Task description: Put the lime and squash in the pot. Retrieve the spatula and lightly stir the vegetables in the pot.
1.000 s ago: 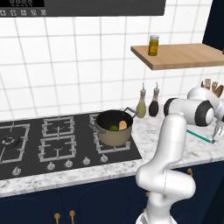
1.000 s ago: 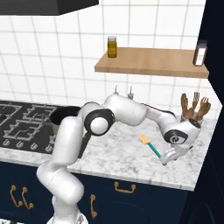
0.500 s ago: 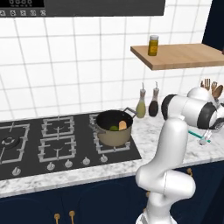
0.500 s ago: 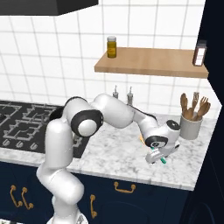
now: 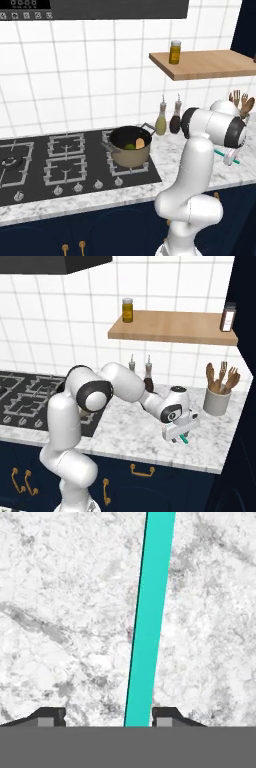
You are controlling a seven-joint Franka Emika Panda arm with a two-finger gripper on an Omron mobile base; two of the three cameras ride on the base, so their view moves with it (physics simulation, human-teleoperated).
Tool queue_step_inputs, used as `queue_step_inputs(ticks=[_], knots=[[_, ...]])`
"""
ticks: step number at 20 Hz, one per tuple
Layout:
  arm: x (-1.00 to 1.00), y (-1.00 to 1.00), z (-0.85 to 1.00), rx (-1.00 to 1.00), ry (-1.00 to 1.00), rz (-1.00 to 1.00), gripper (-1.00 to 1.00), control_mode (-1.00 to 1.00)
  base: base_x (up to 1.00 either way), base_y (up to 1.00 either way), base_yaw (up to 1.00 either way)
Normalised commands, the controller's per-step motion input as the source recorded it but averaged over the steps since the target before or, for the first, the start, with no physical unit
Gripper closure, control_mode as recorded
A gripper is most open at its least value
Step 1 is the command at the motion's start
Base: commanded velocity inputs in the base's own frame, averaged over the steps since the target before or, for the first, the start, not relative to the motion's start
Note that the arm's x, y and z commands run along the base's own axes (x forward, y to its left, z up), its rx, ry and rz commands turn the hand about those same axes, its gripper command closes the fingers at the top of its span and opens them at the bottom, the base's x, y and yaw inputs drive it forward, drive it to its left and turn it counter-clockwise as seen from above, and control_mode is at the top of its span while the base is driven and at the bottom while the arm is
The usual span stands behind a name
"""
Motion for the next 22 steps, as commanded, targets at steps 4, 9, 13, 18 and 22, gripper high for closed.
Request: queue_step_inputs(ticks=[4,9,13,18,22], knots=[[-0.99,0.0,-0.97,0.01,-0.03,0.0,1.0,-1.0,0.0,0.0,0.0],[-1.0,0.06,-0.38,0.22,-0.18,0.0,1.0,-1.0,0.0,0.0,0.0],[-0.85,0.18,-0.18,0.26,-0.02,0.0,1.0,-1.0,0.0,0.0,0.0],[-0.63,0.13,1.0,0.2,-0.49,-0.04,1.0,-1.0,0.0,0.0,0.0],[-0.42,0.66,1.0,-0.01,-0.47,-0.12,1.0,-1.0,0.0,0.0,0.0]])
